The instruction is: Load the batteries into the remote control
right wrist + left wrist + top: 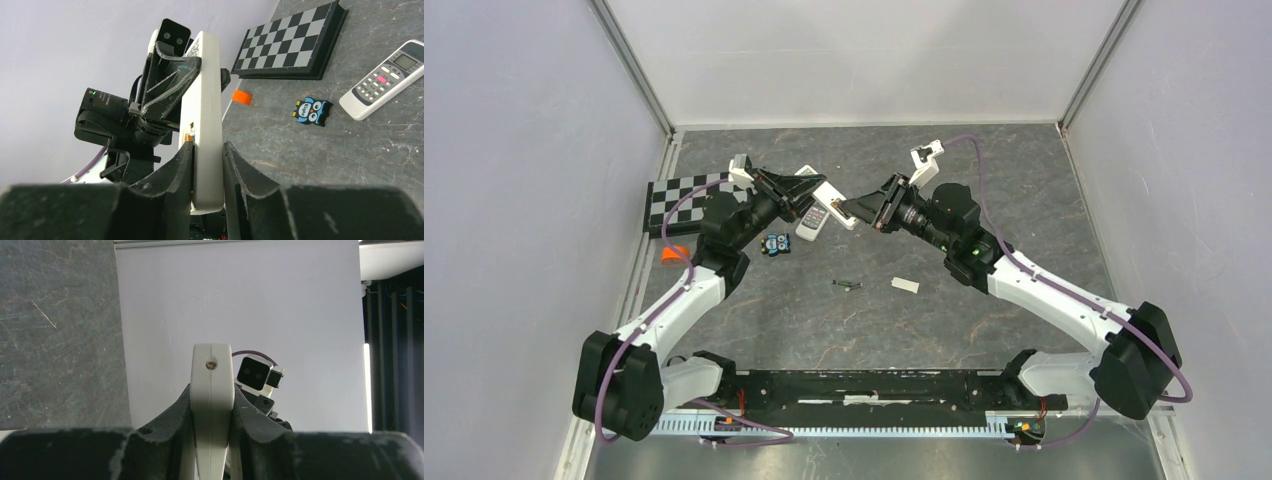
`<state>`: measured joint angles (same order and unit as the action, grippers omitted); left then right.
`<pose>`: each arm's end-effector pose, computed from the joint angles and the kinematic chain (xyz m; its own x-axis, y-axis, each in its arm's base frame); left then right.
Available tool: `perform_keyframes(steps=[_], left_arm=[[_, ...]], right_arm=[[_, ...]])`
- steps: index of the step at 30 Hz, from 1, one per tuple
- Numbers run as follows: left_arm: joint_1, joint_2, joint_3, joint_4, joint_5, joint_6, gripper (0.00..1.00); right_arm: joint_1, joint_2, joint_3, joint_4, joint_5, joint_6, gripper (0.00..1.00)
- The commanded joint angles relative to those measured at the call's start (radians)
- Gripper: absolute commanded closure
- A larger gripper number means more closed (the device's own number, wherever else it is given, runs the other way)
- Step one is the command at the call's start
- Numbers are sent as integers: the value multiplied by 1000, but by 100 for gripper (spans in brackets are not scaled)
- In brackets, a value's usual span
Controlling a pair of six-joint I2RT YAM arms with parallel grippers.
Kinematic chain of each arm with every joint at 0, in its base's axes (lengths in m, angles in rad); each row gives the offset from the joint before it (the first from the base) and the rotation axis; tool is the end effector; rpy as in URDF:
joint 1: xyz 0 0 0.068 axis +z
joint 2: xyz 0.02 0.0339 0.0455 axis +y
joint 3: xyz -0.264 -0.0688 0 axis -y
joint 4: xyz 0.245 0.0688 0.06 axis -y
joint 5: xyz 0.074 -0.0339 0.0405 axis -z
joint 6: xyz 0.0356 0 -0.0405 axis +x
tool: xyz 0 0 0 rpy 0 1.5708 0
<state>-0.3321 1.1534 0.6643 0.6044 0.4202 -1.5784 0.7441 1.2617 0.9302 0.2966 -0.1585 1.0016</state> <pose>0.2441 -0.0996 0.3049 -0.6816 -0.7307 -0.0394 0.1036 -0.0431 -0.9937 0.2169 0.2073 0.3382 -0.6750 0.5092 -0.5340 -0.4014 0.3539 0.8448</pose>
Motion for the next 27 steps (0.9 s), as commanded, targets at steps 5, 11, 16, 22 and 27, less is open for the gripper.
perform_keyframes(steps=[5,11,16,22,27], left_arm=[[-4,-22,90,26,77,133,98],[-3,-24,110,-27,124,271,98],[-2,-15,108,7,178,338,98],[2,-21,112,9,208,385,98],[11,-33,116,-37,203,427,98]], right_arm=[[-4,25,15,-35,13,-43,77],[-17,-45,-24,84,-7,-95,30],[-41,-96,-73,222,-94,-137,27],[-47,-130,-72,168,-166,-303,28],[-47,-140,-33,-18,-147,-492,29]])
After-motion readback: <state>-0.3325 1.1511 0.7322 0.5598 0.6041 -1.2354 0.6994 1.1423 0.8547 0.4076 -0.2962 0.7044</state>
